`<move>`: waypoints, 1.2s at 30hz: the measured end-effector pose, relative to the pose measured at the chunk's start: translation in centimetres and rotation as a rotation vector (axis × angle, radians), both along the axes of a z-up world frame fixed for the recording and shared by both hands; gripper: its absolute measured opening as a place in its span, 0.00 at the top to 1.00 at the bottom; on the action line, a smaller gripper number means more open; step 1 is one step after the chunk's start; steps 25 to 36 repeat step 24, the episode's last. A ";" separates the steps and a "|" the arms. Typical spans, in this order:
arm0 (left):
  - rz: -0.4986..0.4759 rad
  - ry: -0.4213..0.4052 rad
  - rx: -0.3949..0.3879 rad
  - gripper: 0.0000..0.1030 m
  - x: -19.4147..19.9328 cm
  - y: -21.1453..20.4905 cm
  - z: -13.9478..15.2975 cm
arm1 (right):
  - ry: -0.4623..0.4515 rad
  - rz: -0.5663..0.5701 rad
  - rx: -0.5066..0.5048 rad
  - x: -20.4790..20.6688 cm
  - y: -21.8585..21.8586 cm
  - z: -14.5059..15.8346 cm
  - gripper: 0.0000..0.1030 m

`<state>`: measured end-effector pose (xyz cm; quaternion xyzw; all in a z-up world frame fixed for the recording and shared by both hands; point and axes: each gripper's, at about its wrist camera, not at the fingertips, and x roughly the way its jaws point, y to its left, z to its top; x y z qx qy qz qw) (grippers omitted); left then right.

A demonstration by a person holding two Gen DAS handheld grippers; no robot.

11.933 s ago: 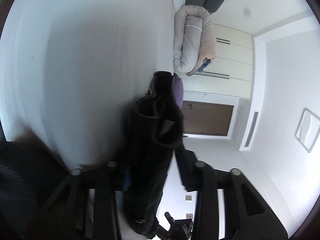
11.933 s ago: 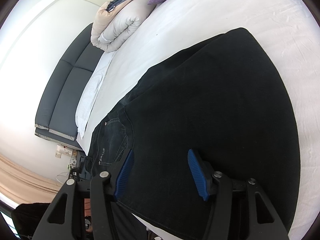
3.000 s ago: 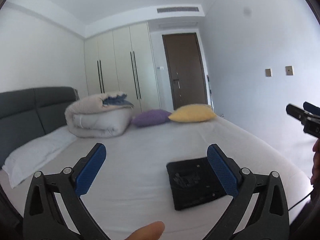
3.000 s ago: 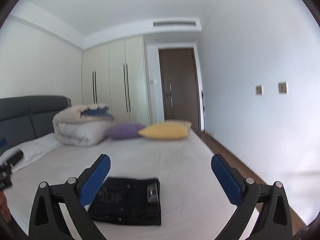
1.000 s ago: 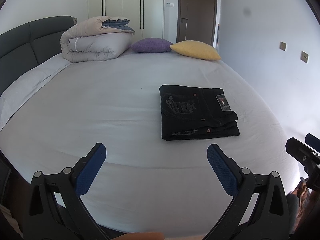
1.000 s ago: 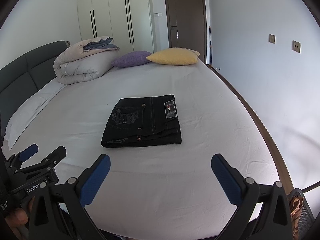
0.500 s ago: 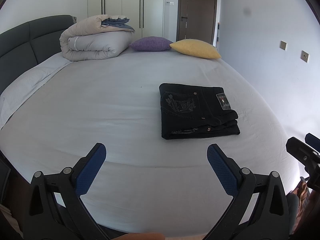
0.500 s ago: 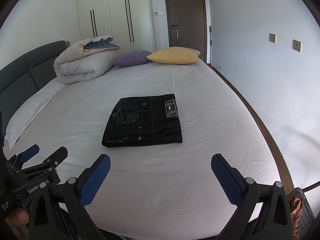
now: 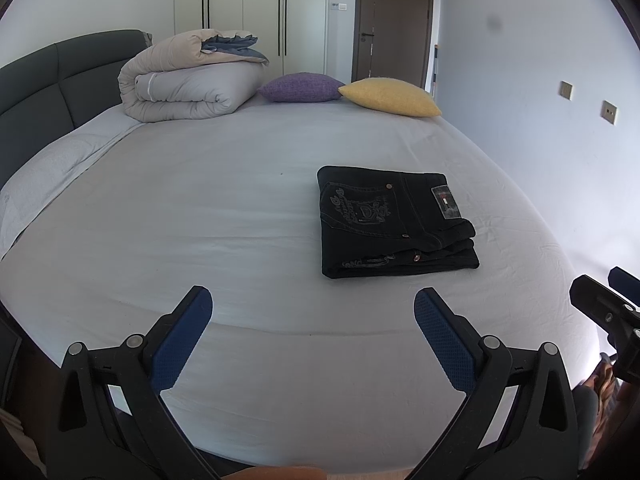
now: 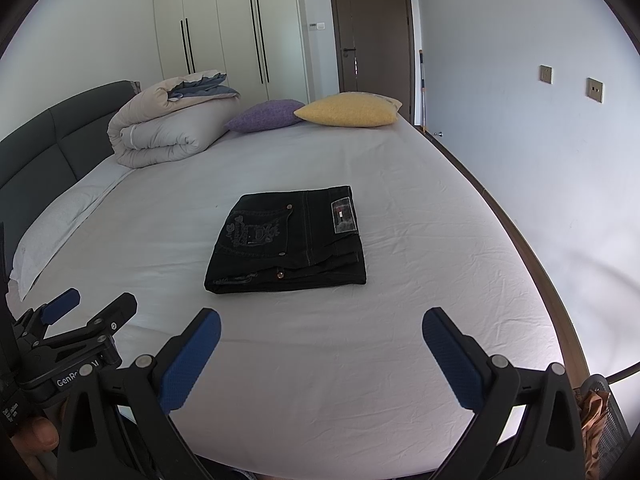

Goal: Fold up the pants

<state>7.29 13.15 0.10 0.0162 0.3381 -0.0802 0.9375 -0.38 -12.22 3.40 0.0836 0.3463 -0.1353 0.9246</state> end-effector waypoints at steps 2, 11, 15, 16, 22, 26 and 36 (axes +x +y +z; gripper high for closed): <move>-0.001 0.001 -0.001 0.00 0.0 0.1 0.0 | 0.000 0.001 0.000 0.0 0.1 0.0 0.00; -0.007 0.007 -0.003 0.00 0.1 -0.1 -0.4 | 0.002 0.003 0.002 -0.1 0.3 -0.1 0.00; -0.008 0.009 -0.001 0.00 0.0 -0.2 -0.5 | 0.003 0.004 0.003 -0.1 0.5 -0.2 0.00; -0.009 0.009 -0.004 0.00 0.0 -0.2 -0.5 | 0.003 0.004 0.003 -0.1 0.5 -0.2 0.00; -0.036 -0.008 0.010 0.00 -0.4 -0.3 -0.7 | 0.004 0.003 0.004 -0.1 0.4 -0.3 0.00; -0.041 -0.018 0.019 0.00 -0.5 -0.5 -0.6 | 0.006 0.003 0.006 -0.1 0.5 -0.5 0.00; -0.041 -0.018 0.019 0.00 -0.5 -0.5 -0.6 | 0.006 0.003 0.006 -0.1 0.5 -0.5 0.00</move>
